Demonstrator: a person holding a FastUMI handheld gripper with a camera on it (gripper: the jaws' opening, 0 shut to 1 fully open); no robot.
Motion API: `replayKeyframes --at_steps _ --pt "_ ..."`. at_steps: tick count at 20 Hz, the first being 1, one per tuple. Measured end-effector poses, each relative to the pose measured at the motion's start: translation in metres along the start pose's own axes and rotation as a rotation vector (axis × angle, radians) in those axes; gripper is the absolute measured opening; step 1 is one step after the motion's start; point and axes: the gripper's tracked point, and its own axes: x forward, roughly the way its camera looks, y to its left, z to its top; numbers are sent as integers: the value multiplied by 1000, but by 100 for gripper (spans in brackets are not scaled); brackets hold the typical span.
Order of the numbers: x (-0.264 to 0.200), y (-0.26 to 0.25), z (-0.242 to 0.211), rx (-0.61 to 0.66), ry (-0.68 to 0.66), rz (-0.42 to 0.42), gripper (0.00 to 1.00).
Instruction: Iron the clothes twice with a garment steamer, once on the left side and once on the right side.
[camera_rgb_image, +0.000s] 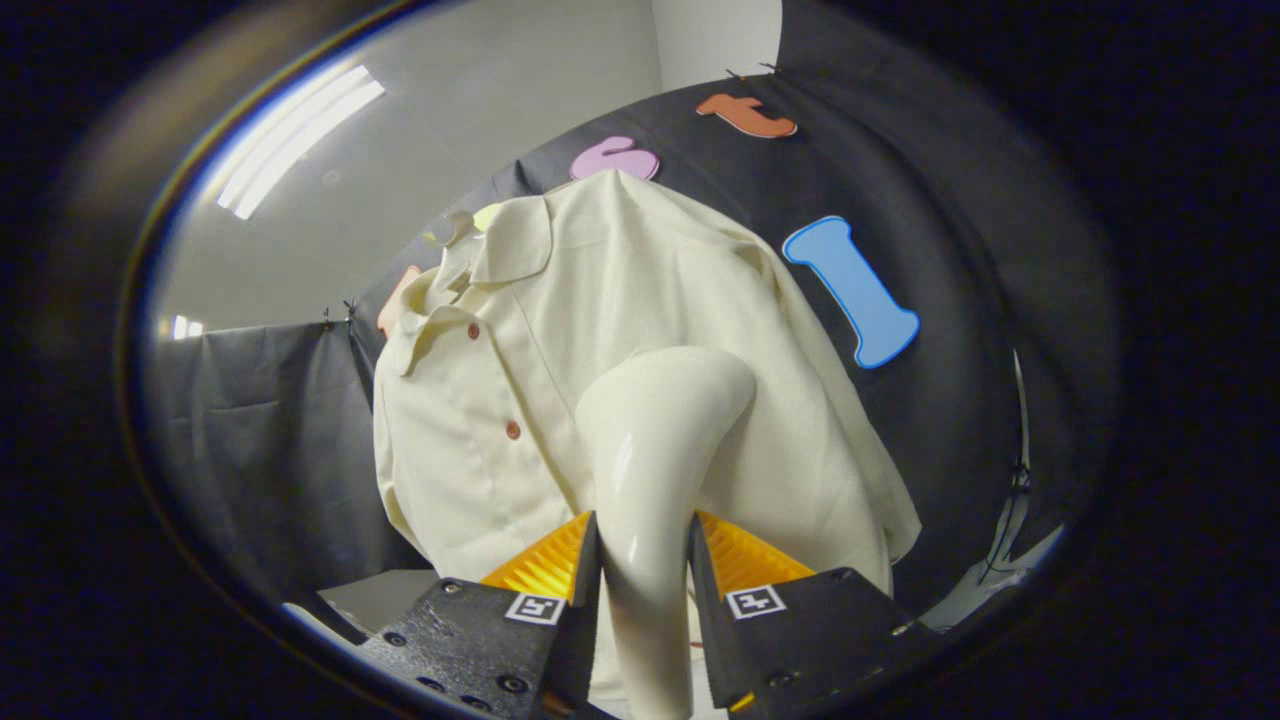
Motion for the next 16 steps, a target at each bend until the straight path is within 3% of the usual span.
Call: replayKeyframes --at_steps 9,16 --pt "-25 -36 -95 58 135 70 44" --pt "-56 -92 -145 181 149 8 44"
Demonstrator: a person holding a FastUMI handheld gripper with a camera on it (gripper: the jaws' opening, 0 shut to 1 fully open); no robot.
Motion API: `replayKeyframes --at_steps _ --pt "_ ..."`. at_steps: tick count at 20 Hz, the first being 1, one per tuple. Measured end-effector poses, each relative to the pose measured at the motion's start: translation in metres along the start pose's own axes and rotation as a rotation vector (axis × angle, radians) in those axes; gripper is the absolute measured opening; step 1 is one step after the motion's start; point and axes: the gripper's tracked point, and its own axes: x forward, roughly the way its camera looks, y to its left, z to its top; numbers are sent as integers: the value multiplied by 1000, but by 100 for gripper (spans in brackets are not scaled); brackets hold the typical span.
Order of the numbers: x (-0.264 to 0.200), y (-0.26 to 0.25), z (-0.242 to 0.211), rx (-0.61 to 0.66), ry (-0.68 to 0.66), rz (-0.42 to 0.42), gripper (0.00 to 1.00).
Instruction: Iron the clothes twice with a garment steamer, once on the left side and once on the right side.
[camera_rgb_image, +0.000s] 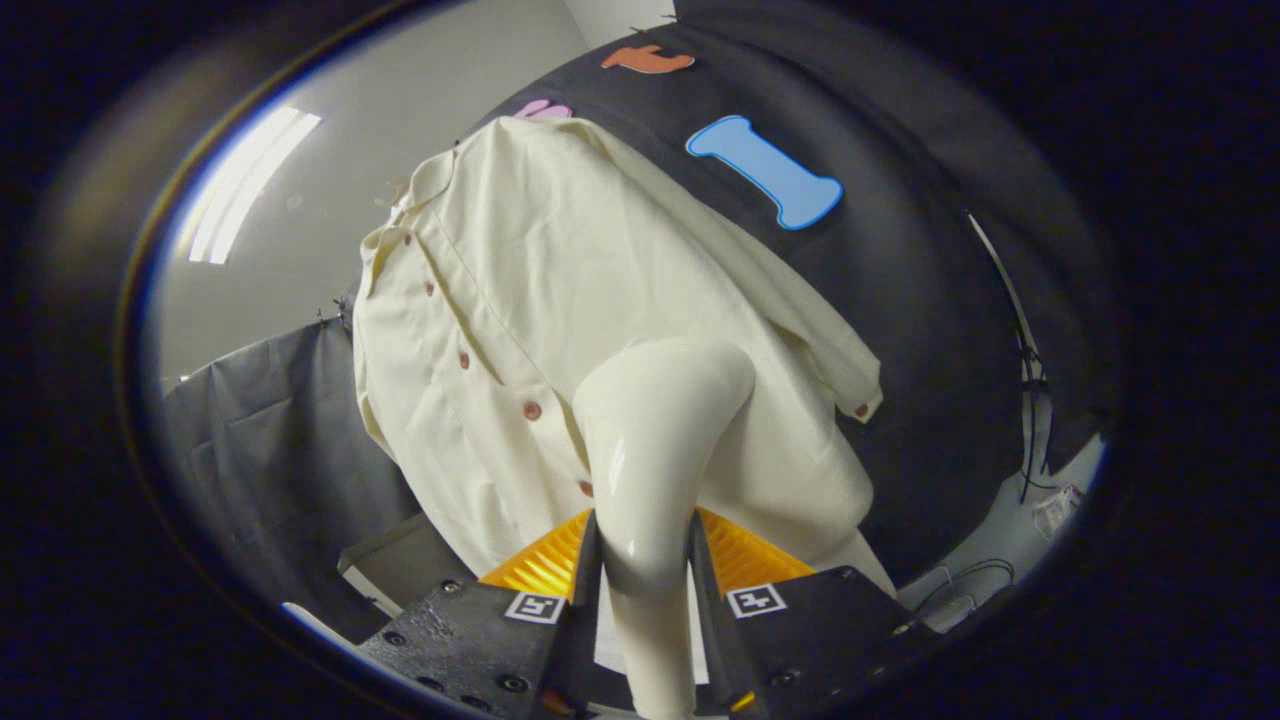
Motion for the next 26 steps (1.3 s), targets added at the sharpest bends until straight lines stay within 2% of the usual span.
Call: replayKeyframes --at_steps 7,12,19,26 --pt "-17 -42 -33 79 6 -29 44" --pt "-20 -40 -43 71 16 -63 44" --pt "-60 14 -40 13 12 -25 44" --pt "-104 113 -10 -65 -57 37 44"
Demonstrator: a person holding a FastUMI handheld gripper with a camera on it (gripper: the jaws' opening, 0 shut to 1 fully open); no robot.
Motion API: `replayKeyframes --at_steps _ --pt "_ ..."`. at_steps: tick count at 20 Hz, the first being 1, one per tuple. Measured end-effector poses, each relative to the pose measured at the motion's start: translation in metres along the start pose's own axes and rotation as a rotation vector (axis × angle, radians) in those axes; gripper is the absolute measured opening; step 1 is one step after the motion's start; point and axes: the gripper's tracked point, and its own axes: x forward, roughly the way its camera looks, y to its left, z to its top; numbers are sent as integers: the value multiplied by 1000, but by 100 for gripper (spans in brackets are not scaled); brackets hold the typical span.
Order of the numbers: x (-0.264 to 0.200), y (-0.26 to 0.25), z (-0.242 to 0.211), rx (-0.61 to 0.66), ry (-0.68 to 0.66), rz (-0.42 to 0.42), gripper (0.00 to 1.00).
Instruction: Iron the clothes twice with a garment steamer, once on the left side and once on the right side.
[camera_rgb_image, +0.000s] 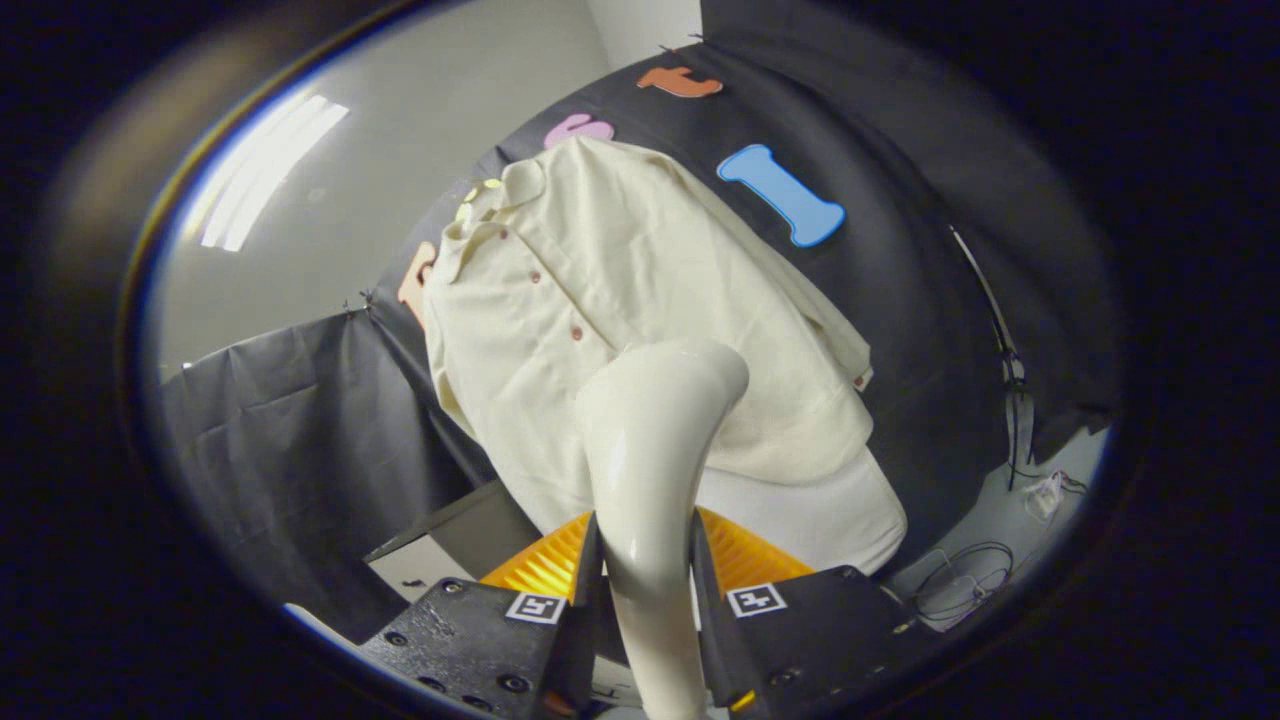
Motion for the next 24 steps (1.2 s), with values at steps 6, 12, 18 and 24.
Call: replayKeyframes --at_steps 6,12,18,24 --pt "-31 95 34 -63 -79 37 44" --pt "-57 192 59 -114 -163 61 44" --pt "-81 270 95 -215 -295 -13 43" --pt "-101 319 83 -317 -390 -116 43"
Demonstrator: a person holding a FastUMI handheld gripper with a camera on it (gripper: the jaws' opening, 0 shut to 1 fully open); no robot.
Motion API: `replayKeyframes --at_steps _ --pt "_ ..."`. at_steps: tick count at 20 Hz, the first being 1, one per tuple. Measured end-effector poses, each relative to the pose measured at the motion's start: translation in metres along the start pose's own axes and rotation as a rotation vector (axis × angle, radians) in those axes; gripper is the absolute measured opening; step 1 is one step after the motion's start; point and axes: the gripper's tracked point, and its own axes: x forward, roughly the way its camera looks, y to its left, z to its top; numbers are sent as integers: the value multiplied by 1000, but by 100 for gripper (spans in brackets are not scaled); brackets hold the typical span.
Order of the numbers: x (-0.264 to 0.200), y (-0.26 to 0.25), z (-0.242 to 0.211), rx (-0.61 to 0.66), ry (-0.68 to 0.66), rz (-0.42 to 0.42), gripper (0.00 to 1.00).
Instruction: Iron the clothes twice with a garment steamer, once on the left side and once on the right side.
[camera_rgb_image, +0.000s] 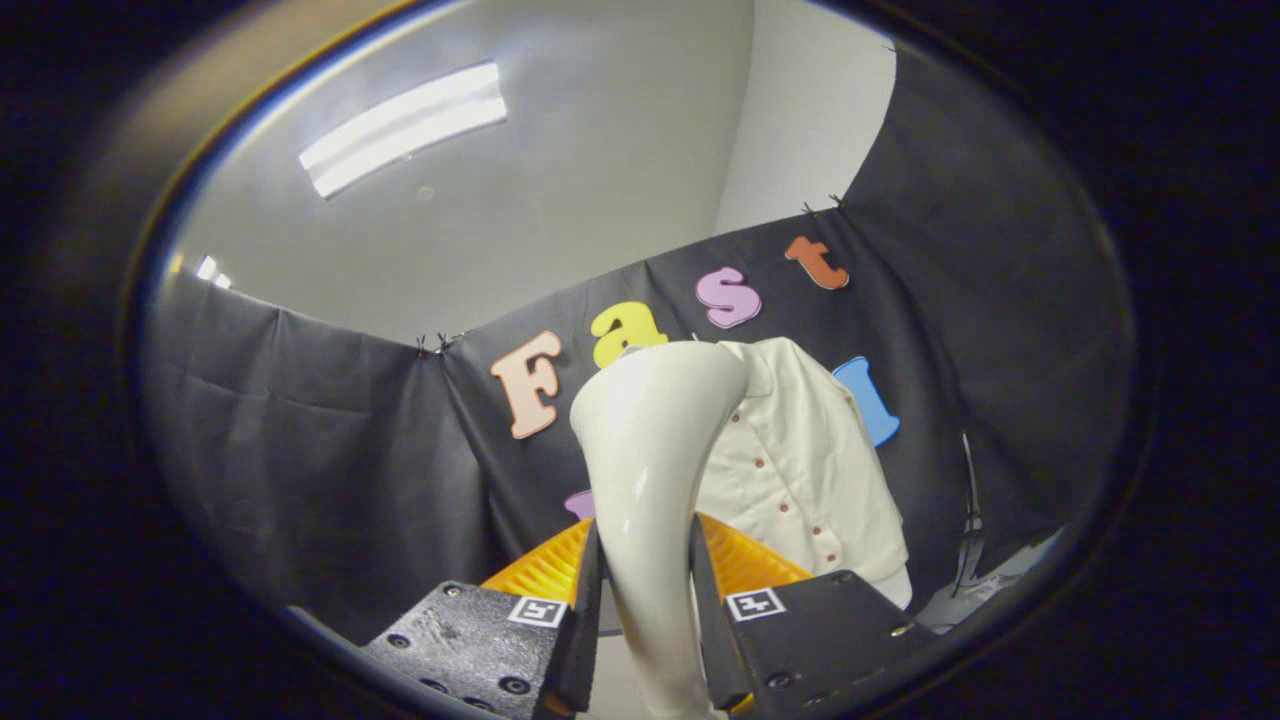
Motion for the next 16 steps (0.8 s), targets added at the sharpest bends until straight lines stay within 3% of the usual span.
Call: replayKeyframes --at_steps 4,9,12,16 --pt "-26 20 -30 -46 -26 -68 44" --pt "-65 50 -63 -112 -70 -77 44" --pt "-77 79 -78 -142 -80 -27 43" --pt "-89 83 -103 -189 -82 -64 43"
